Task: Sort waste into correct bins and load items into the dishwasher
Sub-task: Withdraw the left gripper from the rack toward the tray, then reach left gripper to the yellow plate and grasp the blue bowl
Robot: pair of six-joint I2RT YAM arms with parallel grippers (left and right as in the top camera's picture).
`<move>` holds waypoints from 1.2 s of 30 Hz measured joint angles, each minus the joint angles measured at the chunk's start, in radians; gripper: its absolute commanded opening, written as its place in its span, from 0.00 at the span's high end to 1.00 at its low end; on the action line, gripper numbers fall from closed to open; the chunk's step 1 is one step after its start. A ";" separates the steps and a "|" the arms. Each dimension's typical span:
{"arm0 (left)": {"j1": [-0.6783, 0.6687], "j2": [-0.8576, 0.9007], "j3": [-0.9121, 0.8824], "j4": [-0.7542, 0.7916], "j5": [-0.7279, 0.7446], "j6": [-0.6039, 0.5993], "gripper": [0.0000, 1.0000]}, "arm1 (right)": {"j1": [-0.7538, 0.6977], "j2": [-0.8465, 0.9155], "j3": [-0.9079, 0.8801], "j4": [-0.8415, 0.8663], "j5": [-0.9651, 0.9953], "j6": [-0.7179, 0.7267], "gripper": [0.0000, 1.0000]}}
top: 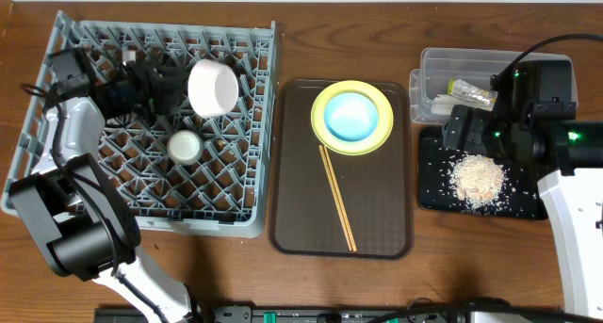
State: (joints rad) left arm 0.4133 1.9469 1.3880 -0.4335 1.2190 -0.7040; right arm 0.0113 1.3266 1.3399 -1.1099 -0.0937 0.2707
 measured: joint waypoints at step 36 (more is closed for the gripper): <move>-0.774 -0.412 0.002 -0.089 -0.996 0.493 0.26 | 0.000 0.000 0.000 -0.084 0.142 0.029 0.01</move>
State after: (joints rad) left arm -0.3603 1.5352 1.3903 -0.5220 0.2234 -0.2111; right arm 0.0109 1.3266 1.3396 -1.1934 0.0486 0.3000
